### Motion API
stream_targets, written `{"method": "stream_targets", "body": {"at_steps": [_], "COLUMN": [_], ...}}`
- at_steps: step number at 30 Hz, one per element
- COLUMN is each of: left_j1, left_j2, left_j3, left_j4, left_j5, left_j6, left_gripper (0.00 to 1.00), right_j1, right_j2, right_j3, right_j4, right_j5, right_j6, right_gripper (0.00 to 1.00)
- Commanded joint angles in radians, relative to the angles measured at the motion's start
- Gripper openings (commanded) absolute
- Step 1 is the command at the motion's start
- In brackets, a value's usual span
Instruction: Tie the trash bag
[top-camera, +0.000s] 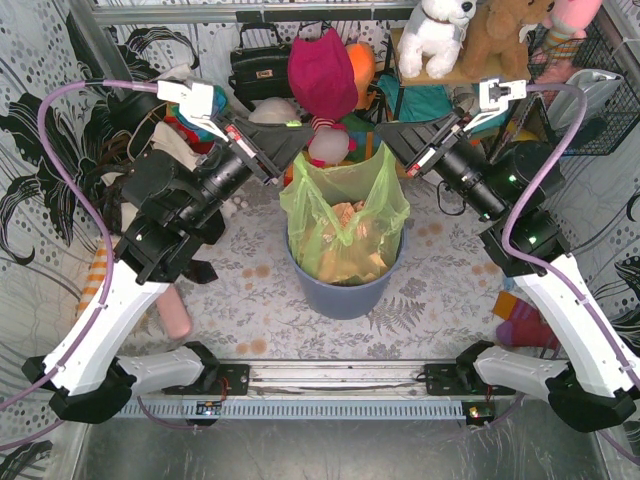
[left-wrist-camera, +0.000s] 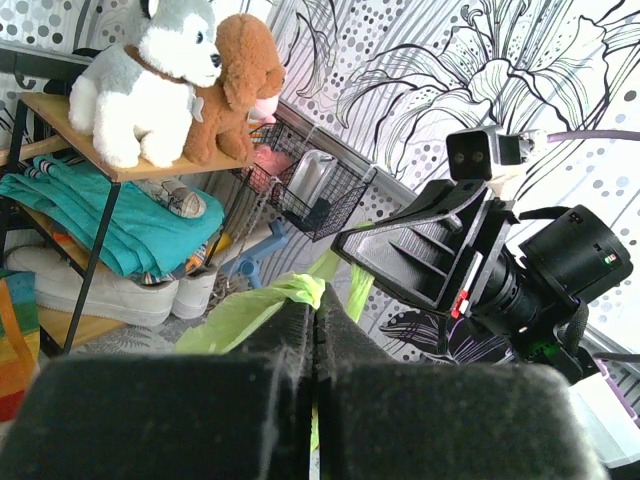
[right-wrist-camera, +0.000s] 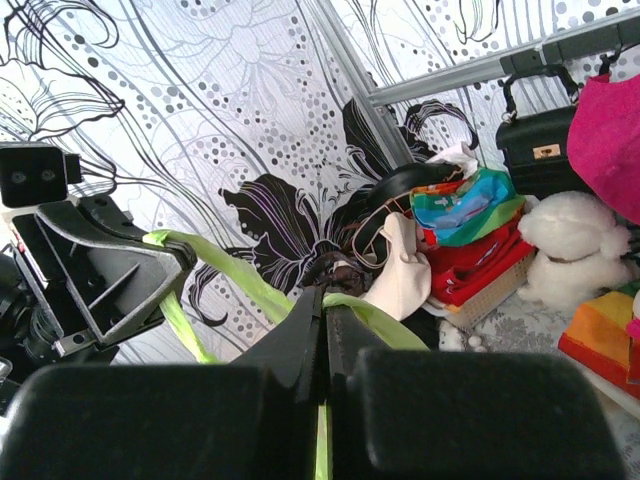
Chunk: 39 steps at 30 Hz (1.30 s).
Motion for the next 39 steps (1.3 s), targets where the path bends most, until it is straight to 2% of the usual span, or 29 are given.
{"method": "stream_targets", "body": {"at_steps": [1, 4, 8, 14, 22, 30, 35, 37, 39], "left_j1": [0.001, 0.001, 0.001, 0.001, 0.001, 0.002, 0.001, 0.001, 0.001], "left_j2": [-0.021, -0.016, -0.049, -0.215, -0.372, -0.366, -0.359, -0.363, -0.363], "left_j3": [0.003, 0.027, 0.022, -0.180, -0.384, -0.349, -0.338, -0.344, -0.351], "left_j4": [0.079, 0.054, -0.014, 0.009, -0.047, -0.239, -0.194, -0.094, 0.039], "left_j5": [0.016, -0.010, -0.196, -0.513, -0.699, -0.926, -0.926, -0.846, -0.688], "left_j6": [0.014, 0.021, 0.015, -0.026, -0.110, -0.170, -0.130, -0.066, 0.003], "left_gripper": [0.00, 0.00, 0.00, 0.00, 0.00, 0.00, 0.00, 0.00, 0.00], "right_j1": [0.005, 0.005, 0.007, 0.005, 0.006, 0.005, 0.006, 0.006, 0.005], "right_j2": [-0.034, -0.039, -0.082, -0.222, -0.348, -0.367, -0.371, -0.345, -0.314], "right_j3": [-0.017, -0.008, -0.011, -0.166, -0.348, -0.380, -0.370, -0.335, -0.300], "right_j4": [0.102, 0.109, 0.080, 0.014, -0.076, -0.118, -0.058, -0.027, 0.048], "right_j5": [-0.018, -0.005, 0.108, 0.370, 0.562, 0.672, 0.665, 0.605, 0.494], "right_j6": [0.006, -0.010, -0.040, -0.018, 0.044, 0.071, 0.053, 0.020, -0.020], "right_gripper": [0.00, 0.00, 0.00, 0.00, 0.00, 0.00, 0.00, 0.00, 0.00]}}
